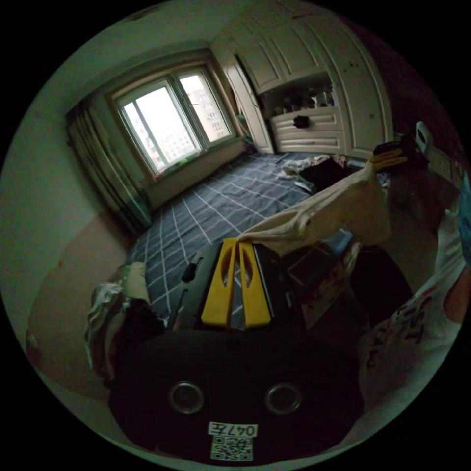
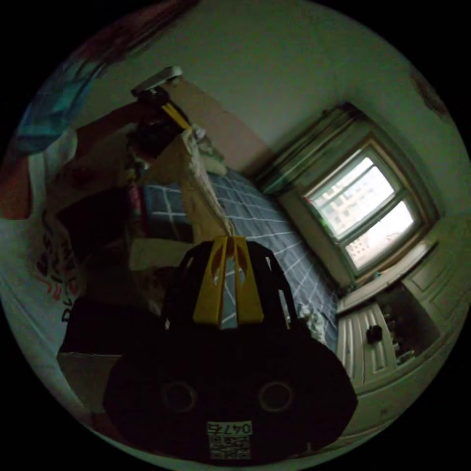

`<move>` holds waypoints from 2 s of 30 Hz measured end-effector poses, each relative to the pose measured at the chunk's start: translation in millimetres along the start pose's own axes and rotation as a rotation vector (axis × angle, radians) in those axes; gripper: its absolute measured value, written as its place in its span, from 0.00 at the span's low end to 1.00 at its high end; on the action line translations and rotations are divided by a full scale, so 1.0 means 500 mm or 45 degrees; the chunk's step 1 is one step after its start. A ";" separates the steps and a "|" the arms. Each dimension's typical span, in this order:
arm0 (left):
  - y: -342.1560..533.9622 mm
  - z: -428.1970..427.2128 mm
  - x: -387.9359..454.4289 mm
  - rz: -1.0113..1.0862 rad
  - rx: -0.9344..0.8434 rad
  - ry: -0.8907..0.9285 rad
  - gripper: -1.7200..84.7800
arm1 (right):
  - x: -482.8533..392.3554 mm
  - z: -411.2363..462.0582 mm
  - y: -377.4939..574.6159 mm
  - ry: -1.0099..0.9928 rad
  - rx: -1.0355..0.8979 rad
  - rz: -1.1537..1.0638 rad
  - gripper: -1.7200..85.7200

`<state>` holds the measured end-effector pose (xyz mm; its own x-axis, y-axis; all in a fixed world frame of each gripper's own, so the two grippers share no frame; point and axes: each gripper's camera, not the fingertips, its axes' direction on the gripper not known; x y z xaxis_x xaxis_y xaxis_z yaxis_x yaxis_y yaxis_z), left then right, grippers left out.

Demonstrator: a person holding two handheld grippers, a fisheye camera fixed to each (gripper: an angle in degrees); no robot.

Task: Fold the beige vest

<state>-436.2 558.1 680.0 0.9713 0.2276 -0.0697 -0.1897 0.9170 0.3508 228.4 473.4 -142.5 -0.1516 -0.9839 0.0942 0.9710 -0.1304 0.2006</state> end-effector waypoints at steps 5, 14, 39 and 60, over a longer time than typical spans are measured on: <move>-0.121 0.105 -0.053 0.024 -0.167 0.033 0.01 | 0.173 0.097 -0.026 0.038 -0.178 0.168 0.02; -0.377 0.212 -0.067 0.373 -0.045 -0.785 0.01 | 0.398 0.167 -0.146 0.452 -0.065 0.277 0.02; 0.171 0.721 0.110 0.635 -0.824 0.297 0.01 | -0.160 0.646 0.076 -0.512 -0.417 0.029 0.03; 0.397 0.822 -0.329 -0.817 -0.572 0.045 0.03 | -0.137 0.885 -0.262 -0.655 0.136 0.240 0.06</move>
<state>-574.5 568.0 1144.6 0.9071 -0.3880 -0.1634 0.3595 0.9158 -0.1792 29.8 611.7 256.2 -0.0742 -0.7991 0.5966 0.9700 0.0811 0.2293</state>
